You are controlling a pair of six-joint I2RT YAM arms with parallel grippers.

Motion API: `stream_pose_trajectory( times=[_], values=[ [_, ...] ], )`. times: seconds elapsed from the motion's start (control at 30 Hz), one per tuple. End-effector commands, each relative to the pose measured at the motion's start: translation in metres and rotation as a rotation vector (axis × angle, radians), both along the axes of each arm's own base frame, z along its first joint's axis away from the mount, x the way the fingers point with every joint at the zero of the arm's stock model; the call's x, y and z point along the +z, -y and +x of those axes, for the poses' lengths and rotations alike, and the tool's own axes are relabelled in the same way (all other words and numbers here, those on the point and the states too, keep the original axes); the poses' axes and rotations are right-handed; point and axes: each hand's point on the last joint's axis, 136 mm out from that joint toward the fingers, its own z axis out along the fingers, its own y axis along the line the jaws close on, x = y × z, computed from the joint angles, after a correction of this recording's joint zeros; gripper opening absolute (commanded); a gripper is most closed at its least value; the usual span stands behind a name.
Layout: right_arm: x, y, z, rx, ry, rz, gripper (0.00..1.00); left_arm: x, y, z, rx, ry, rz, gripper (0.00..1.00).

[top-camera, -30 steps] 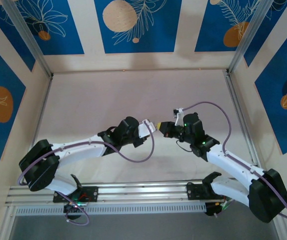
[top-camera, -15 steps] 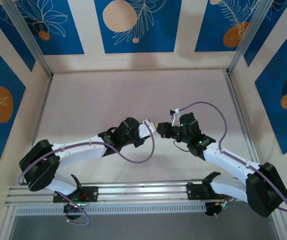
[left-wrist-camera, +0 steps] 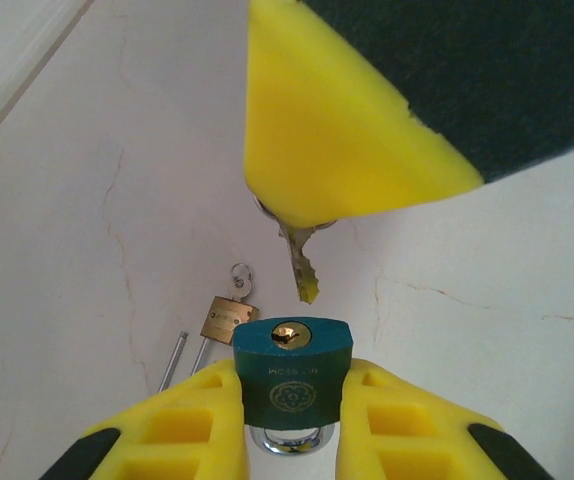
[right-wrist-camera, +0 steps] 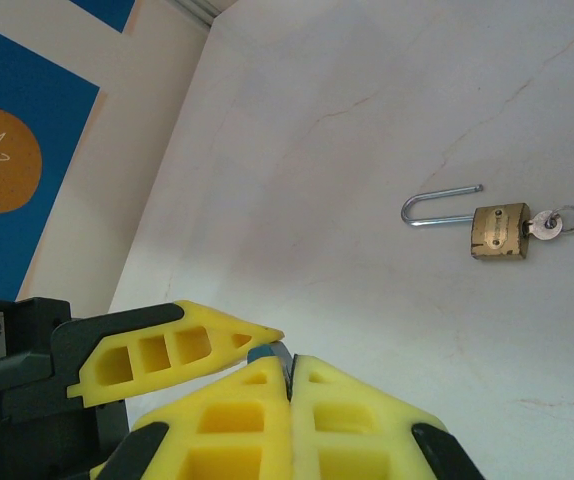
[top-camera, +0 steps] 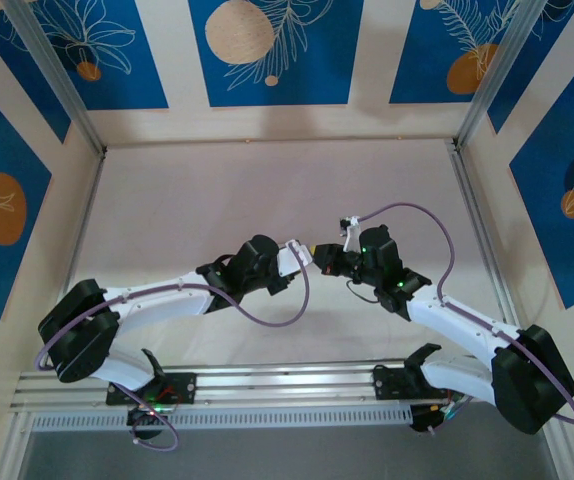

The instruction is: Unlock with the key

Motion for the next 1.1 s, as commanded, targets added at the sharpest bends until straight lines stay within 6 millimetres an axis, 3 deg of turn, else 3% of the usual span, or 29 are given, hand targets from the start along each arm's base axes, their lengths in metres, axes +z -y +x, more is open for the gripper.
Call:
stream_pose_trajectory(
  times=[0.0, 1.07],
  values=[
    [0.018, -0.006, 0.005, 0.004, 0.038, 0.028, 0.0, 0.01, 0.002, -0.004, -0.013, 0.026, -0.017, 0.17],
    [-0.001, -0.015, 0.005, 0.016, 0.026, -0.025, 0.0, 0.011, 0.007, -0.005, -0.023, 0.01, -0.023, 0.16]
  ],
)
